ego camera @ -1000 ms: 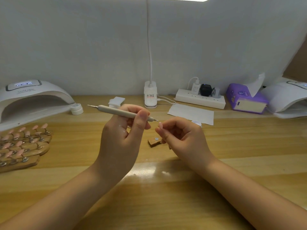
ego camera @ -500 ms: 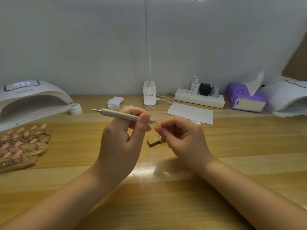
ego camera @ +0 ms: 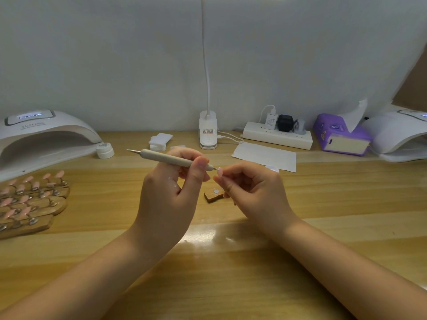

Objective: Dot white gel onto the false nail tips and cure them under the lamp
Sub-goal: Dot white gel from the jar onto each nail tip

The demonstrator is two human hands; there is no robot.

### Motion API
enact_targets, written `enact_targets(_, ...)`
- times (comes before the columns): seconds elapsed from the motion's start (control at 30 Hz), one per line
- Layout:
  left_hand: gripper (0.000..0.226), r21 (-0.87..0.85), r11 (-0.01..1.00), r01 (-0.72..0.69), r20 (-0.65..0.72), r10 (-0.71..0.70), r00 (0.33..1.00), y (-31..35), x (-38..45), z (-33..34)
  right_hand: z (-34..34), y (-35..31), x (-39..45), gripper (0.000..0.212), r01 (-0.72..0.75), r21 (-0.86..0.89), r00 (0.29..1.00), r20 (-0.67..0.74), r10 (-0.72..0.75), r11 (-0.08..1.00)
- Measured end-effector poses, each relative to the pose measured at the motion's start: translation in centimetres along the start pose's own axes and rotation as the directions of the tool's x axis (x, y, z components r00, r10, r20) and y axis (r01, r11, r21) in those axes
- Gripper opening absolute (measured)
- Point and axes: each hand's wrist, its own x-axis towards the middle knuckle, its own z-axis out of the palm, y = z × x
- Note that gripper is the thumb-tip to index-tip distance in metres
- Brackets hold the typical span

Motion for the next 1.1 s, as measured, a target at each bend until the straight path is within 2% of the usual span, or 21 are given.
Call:
enact_targets(0.5, 0.010, 0.015, 1.000, -0.013, -0.013, 0.013, 1.000, -0.2, -0.1, 0.1, 0.0, -0.1, 0.0, 0.009, -0.004, 0.003, 1.000, -0.010, 0.004, 1.000)
enact_targets(0.83, 0.008, -0.109, 0.994, -0.020, -0.072, 0.013, 0.997, -0.1, 0.0, -0.1, 0.0, -0.2, -0.1, 0.007, -0.012, -0.010, 1.000, -0.008, 0.012, 1.000)
enact_targets(1.1, 0.008, -0.088, 0.990, 0.113, -0.086, -0.120, 0.989, -2.2, -1.3, 0.7, 0.3, 1.1, -0.4, 0.008, -0.072, -0.077, 0.997, 0.027, 0.074, 0.994)
